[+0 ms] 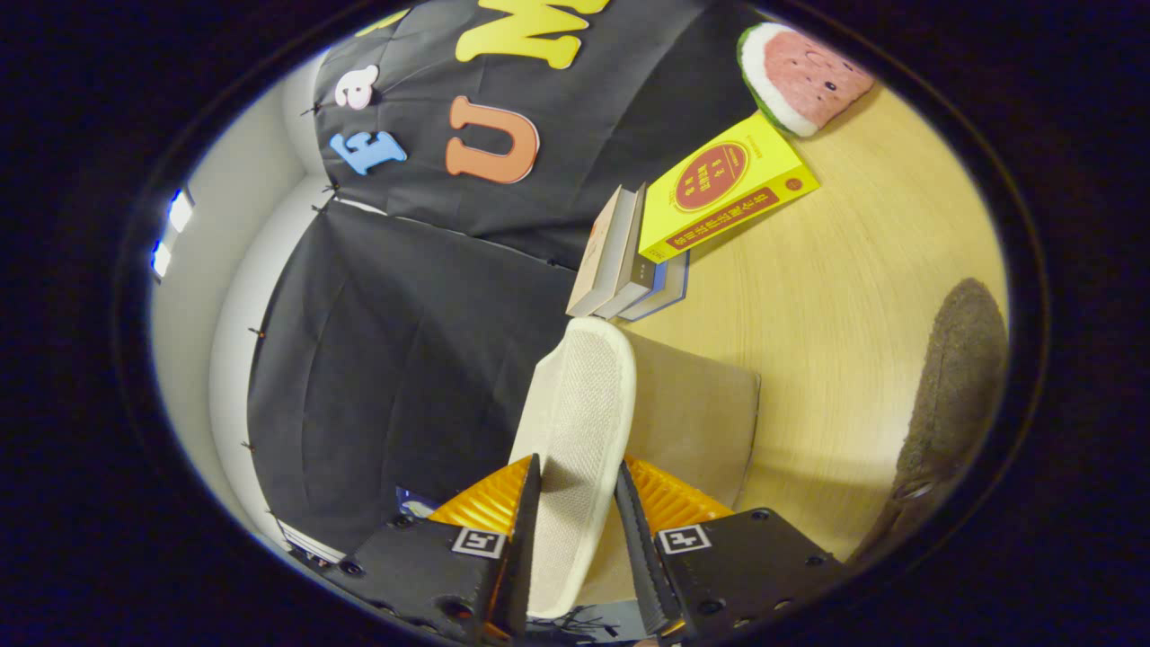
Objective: Open the storage box then place both shoes into the box .Put the left shoe in first, then the right shoe, with the right side of both shoes facing outward in a uniform manner.
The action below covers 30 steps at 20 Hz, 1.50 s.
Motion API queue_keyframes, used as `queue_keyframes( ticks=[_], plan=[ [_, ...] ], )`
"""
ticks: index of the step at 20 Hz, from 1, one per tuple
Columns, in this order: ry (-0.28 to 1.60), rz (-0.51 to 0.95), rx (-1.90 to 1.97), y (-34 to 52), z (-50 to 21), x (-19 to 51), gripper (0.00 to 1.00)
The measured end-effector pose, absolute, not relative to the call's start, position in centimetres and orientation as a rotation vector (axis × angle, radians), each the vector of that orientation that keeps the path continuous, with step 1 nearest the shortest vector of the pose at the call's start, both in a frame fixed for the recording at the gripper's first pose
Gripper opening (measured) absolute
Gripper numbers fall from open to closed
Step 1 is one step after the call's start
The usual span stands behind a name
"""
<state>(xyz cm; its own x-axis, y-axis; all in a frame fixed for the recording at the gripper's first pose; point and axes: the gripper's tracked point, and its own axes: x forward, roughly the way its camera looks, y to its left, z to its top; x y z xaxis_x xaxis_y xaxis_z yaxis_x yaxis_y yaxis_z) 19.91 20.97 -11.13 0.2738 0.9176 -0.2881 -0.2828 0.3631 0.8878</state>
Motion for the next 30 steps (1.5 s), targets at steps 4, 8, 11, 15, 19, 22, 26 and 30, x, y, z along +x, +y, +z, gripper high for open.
queue_keyframes(
  ticks=[4, 8, 11, 15, 19, 22, 26, 30],
  plan=[
    [0.95, 0.901, 0.777, 19.9, -10.1, 19.8, 0.23],
    [0.917, 0.895, 0.748, 20.0, -6.2, 19.1, 0.05],
    [0.887, 0.872, 0.711, 20.8, -3.1, 18.5, 0.06],
    [0.845, 0.87, 0.672, 23.3, 2.2, 17.6, 0.06],
    [0.824, 0.884, 0.628, 28.1, 7.1, 16.1, 0.06],
    [0.808, 0.895, 0.593, 32.7, 9.5, 15.0, 0.09],
    [0.799, 0.91, 0.551, 38.7, 10.8, 14.1, 0.12],
    [0.803, 0.915, 0.522, 44.5, 10.2, 14.5, 0.14]
  ],
)
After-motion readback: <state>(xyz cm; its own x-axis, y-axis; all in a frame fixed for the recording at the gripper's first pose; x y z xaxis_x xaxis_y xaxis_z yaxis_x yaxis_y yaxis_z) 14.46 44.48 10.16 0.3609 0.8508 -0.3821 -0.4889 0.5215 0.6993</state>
